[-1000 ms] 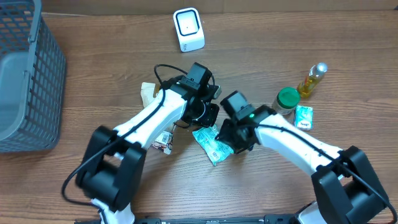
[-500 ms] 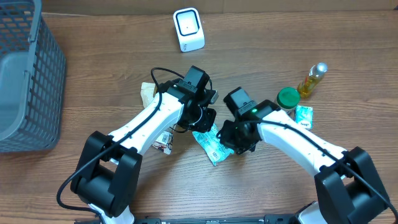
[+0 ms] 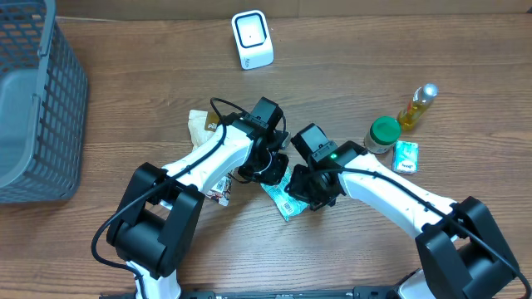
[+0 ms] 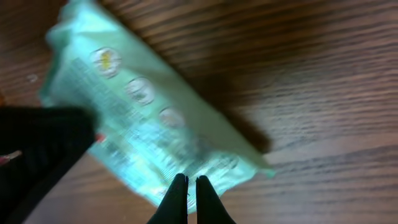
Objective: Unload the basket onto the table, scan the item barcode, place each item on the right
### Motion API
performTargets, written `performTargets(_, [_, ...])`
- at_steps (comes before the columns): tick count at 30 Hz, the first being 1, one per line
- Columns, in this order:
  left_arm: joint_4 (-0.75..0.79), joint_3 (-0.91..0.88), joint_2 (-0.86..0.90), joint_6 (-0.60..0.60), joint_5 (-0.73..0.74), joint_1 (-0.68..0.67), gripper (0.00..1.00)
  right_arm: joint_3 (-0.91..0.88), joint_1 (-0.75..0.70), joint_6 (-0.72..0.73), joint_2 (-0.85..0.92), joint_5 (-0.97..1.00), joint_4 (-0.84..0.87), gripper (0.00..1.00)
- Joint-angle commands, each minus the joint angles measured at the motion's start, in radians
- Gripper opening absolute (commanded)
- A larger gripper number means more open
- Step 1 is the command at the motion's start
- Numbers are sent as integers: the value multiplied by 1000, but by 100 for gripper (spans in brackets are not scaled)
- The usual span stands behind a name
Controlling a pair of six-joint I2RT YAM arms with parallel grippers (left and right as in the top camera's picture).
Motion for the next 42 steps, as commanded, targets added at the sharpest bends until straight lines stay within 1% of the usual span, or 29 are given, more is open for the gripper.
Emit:
performTargets(1, [8, -3, 13, 27, -12, -5, 4, -49, -3, 63, -24, 95, 37, 4])
performTargets(4, [7, -3, 13, 27, -37, -5, 4, -90, -3, 68, -24, 109, 122, 4])
performTargets(7, [6, -3, 13, 27, -55, -5, 4, -114, -3, 95, -24, 118, 169, 4])
performTargets(11, [7, -3, 13, 27, -83, -5, 4, -124, -3, 151, -24, 161, 175, 4])
performTargets(21, [5, -3, 13, 27, -296, -5, 4, -124, -3, 161, -24, 192, 176, 4])
performTargets(27, [26, 7, 4, 27, -264, -5, 4, -113, -3, 145, -26, 181, 174, 4])
performTargets(32, [24, 51, -59, 24, -264, -3, 4, -39, -3, 13, -36, 179, 126, 4])
performTargets(34, [16, 64, -94, -3, -265, -1, 5, -10, -3, -22, -36, 176, 97, 8])
performTargets(37, [-16, 67, -137, -99, -264, 13, 15, -5, -3, -26, -36, 158, 82, 10])
performTargets(40, [-55, 66, -142, -162, -254, 24, 15, -6, -3, -26, -36, 154, 59, 11])
performTargets(42, [-76, 58, -132, -168, -227, 25, 16, -9, -3, -26, -36, 154, 48, 14])
